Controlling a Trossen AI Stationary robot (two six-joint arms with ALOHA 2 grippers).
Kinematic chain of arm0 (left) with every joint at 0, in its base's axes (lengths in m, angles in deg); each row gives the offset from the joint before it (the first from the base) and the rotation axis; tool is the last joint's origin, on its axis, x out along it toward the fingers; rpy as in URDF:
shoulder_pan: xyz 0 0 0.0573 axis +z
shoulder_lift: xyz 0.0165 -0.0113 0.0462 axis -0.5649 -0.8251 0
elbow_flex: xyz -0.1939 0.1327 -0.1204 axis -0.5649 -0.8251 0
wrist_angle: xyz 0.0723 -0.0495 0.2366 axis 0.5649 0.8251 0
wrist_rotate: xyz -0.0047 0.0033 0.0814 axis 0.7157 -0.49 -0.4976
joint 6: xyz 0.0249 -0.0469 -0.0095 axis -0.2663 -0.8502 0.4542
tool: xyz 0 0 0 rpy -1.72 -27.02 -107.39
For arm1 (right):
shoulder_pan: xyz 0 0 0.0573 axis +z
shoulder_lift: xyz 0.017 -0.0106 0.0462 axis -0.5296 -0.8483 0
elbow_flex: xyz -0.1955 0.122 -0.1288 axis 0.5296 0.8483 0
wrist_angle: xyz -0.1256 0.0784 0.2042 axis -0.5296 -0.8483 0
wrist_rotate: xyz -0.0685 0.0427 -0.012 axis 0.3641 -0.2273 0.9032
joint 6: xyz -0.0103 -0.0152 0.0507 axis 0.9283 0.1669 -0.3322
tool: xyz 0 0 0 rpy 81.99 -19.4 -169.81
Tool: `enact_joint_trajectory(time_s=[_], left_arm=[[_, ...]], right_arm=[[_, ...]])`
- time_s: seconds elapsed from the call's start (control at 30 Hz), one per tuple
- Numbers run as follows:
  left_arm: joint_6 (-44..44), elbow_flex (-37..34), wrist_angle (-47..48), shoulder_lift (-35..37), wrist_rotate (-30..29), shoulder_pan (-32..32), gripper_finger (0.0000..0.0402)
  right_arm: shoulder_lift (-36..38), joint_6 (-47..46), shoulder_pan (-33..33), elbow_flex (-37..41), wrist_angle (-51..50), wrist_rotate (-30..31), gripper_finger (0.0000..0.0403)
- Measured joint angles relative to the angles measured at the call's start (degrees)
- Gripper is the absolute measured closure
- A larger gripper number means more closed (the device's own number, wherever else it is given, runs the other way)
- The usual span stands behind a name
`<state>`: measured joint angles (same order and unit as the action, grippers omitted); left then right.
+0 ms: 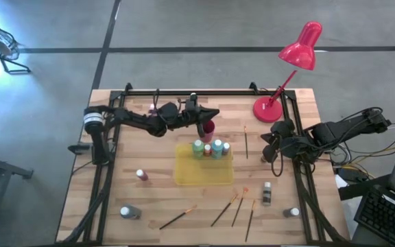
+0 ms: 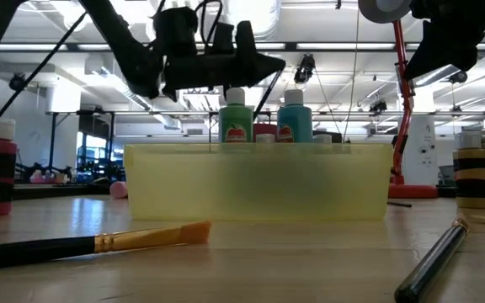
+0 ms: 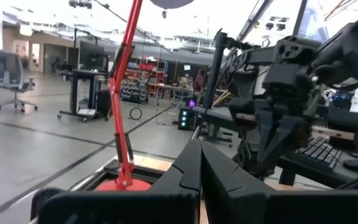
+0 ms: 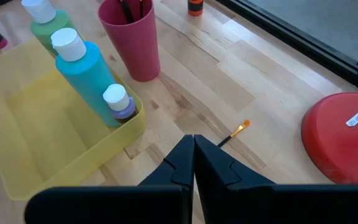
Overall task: Pick & Place Paint Supplies
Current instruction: Put the silver paint brush into the pink cup
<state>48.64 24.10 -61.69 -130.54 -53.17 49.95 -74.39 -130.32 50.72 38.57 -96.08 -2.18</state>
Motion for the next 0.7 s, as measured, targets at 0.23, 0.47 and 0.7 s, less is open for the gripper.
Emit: enact_joint_trajectory(time_s=[0.23,0.47,0.7], left_arm=[[-0.42,0.02,0.06,-1.66,-0.07,0.0,0.0401],[-0.6,0.1,2.17,-2.27,-0.17,-0.02,0.0401],[-0.59,0.11,5.92,-2.27,-0.17,-0.29,0.0401]], right_arm=[[0.0,0.0,0.0,0.0,0.02,0.0,0.0394],[0.0,0.02,0.0,0.0,0.0,0.0,0.0394],[0.0,0.02,-0.02,0.0,0.0,0.0,0.0394]])
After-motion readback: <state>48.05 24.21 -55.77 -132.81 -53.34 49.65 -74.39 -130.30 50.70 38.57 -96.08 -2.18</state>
